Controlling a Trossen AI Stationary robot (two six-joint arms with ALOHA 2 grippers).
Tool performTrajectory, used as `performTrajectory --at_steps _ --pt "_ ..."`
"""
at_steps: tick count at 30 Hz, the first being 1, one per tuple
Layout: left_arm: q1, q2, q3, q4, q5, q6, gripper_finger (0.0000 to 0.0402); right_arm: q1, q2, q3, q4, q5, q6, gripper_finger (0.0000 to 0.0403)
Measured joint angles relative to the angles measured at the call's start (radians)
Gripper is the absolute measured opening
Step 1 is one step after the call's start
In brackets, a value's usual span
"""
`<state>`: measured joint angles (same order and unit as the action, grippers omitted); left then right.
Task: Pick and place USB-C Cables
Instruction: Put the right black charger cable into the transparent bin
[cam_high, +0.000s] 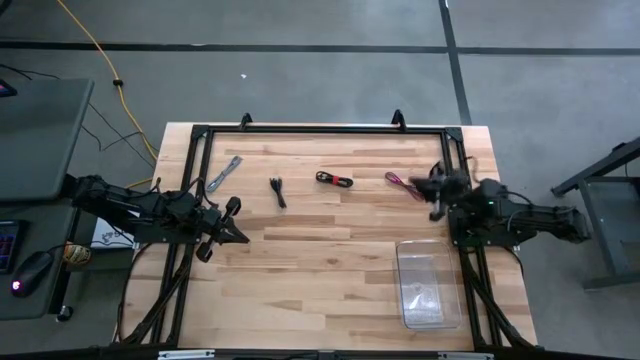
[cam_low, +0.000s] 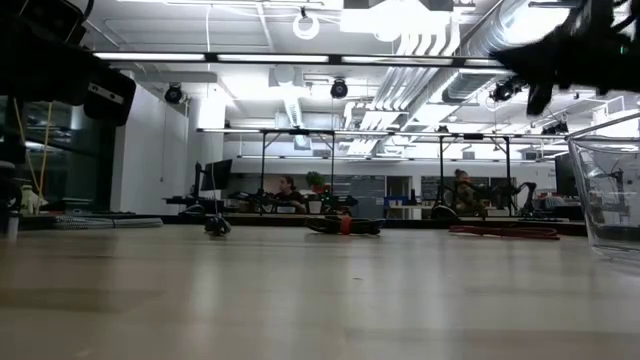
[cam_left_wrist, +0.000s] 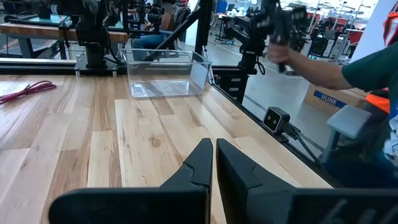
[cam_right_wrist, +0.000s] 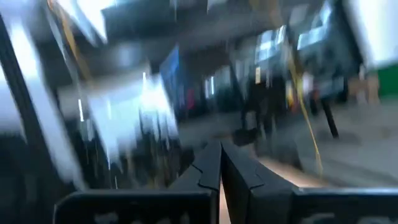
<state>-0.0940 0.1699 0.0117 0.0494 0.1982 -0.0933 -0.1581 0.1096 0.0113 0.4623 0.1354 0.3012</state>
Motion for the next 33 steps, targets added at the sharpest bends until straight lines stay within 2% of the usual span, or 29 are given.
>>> performTrajectory --at_steps 2,4,8,10,13,17,21,26,33 --pt "0.000 0.000 0.000 0.000 0.000 0.000 0.0003 0.000 0.049 0.007 0.161 0.026 -0.004 0.0001" --pt "0.000 0.000 0.000 0.000 0.000 0.000 0.0003 0.000 0.114 0.058 0.182 0.030 -0.024 0.0004" --pt "0.000 0.000 0.000 0.000 0.000 0.000 0.0003 0.000 0.312 0.248 0.023 0.137 -0.081 0.0034" --pt "0.000 0.000 0.000 0.000 0.000 0.000 0.0003 -0.008 0.427 0.359 -0.091 0.183 -0.110 0.0063" --pt "0.000 0.000 0.000 0.000 0.000 0.000 0.0003 -0.039 0.602 0.531 -0.256 0.191 -0.118 0.0116" --pt "0.000 0.000 0.000 0.000 0.000 0.000 0.0003 -0.092 0.833 0.734 -0.468 0.118 -0.119 0.0187" --pt "0.000 0.000 0.000 0.000 0.000 0.000 0.0003 -0.137 1.054 0.862 -0.560 -0.021 -0.142 0.0235" --pt "0.000 0.000 0.000 0.000 0.000 0.000 0.0003 -0.163 1.303 0.955 -0.560 -0.137 -0.176 0.0249" --pt "0.000 0.000 0.000 0.000 0.000 0.000 0.0003 -0.163 1.569 1.028 -0.535 -0.140 -0.175 0.0250"
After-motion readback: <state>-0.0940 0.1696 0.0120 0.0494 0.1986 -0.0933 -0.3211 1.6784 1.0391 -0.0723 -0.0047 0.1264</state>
